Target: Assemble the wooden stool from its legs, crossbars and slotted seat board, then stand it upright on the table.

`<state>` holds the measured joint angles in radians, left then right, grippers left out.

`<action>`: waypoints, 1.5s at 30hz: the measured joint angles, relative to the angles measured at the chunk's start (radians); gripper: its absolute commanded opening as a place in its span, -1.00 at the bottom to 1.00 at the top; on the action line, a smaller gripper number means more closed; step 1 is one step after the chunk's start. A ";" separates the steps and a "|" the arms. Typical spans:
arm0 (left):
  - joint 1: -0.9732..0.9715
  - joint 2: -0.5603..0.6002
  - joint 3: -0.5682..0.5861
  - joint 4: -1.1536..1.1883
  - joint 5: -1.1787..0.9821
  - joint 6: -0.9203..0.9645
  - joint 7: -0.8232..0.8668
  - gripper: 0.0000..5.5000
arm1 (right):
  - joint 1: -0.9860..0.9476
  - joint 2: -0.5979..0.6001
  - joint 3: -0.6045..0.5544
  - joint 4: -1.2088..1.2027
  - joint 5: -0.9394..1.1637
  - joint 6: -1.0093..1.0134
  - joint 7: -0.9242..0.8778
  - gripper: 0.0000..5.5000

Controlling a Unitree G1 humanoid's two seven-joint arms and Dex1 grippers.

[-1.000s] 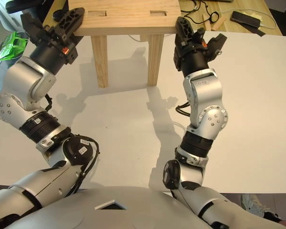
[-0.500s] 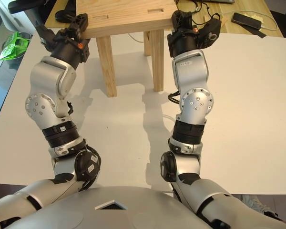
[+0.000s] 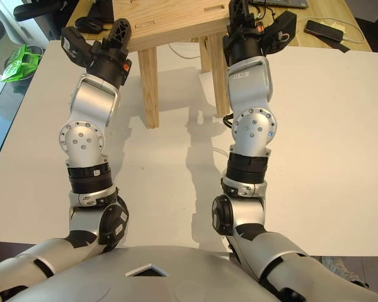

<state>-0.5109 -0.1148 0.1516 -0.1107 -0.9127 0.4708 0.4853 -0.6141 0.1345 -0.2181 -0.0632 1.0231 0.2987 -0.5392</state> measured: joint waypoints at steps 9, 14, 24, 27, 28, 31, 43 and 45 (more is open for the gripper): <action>0.000 -0.020 0.005 -0.001 0.020 0.050 -0.035 0.35 | 0.040 0.005 0.000 0.002 -0.020 0.019 0.012 0.30; -0.007 -0.022 0.024 0.000 0.020 0.074 -0.037 0.35 | 0.102 0.007 0.001 0.020 -0.085 0.016 0.110 0.30; 0.129 0.096 -0.011 -0.160 0.108 0.119 -0.192 0.35 | 0.216 -0.045 -0.067 0.005 -0.212 0.000 0.204 0.30; 0.166 0.125 -0.013 -0.192 0.151 0.110 -0.225 0.35 | 0.239 -0.071 -0.079 -0.033 -0.238 0.006 0.212 0.30; 0.192 0.154 -0.006 -0.199 0.193 0.080 -0.237 0.35 | 0.271 -0.089 -0.083 -0.052 -0.259 0.009 0.219 0.30; 0.337 0.220 0.045 -0.137 0.356 0.003 -0.234 0.35 | 0.394 -0.173 -0.138 -0.077 -0.305 0.040 0.229 0.30; 0.509 0.205 -0.093 -0.077 0.508 -0.140 -0.499 0.35 | 0.627 -0.278 -0.041 -0.152 -0.392 0.252 0.406 0.30; 0.512 0.223 -0.146 -0.077 0.522 -0.140 -0.570 0.35 | 0.624 -0.284 -0.035 -0.152 -0.399 0.256 0.436 0.30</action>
<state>0.0010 0.1083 0.0056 -0.1880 -0.3904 0.3308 -0.0849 0.0099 -0.1497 -0.2528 -0.2155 0.6244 0.5550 -0.1030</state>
